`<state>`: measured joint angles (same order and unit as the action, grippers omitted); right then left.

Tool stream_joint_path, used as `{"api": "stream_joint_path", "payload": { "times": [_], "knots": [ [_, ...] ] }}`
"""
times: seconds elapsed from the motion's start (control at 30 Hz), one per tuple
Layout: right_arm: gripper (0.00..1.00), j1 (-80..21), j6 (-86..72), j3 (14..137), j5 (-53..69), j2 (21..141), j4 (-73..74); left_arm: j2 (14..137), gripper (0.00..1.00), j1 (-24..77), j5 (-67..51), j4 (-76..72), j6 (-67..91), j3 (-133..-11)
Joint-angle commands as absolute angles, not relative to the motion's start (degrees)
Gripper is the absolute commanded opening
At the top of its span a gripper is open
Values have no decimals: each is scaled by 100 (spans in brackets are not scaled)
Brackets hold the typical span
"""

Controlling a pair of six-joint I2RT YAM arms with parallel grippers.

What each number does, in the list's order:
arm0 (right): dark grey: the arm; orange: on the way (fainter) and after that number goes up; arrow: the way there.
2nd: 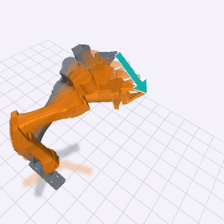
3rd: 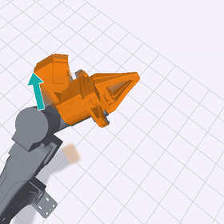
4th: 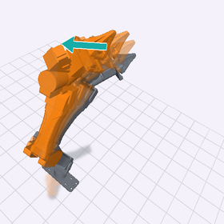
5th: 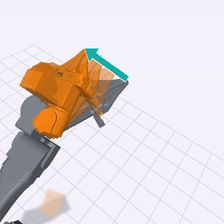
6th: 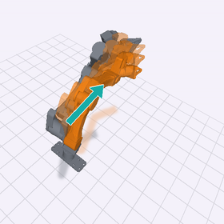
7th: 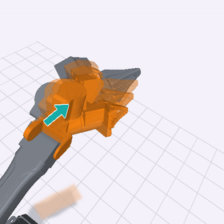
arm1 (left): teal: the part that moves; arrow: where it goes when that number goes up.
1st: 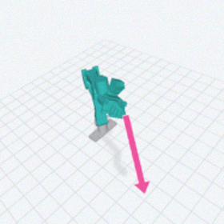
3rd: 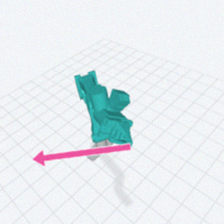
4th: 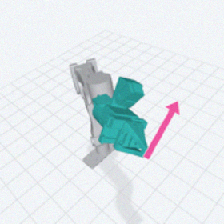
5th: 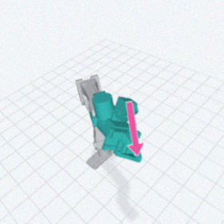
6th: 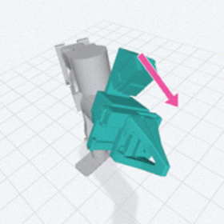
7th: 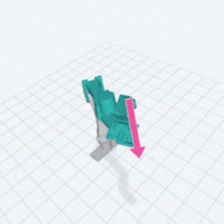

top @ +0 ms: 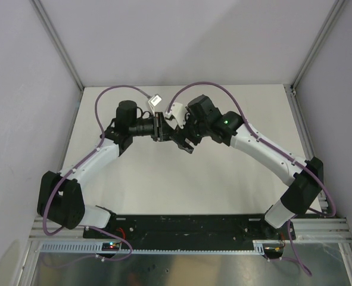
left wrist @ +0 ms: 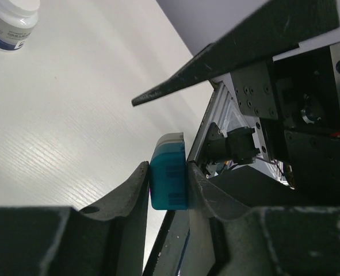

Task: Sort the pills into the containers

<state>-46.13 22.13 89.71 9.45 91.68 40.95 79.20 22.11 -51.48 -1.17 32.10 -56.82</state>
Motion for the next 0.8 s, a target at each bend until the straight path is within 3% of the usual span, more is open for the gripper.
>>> {"api": "stream_joint_path", "payload": {
  "times": [0.0, 0.23, 0.77],
  "knots": [
    [86, -4640, 2150, 8948, 982, 8883, 3926, 7803, 0, 2250, -5463, -327, 3330, -5812],
    [89, -4576, 2198, 8980, 1250, 8693, 4126, 7733, 0, 2231, -5592, -392, 3334, -5762],
    [86, -3648, 1775, 9176, 2936, 8397, 4391, 7642, 0, 1943, -5430, -583, 3729, -5791]
  ]
}}
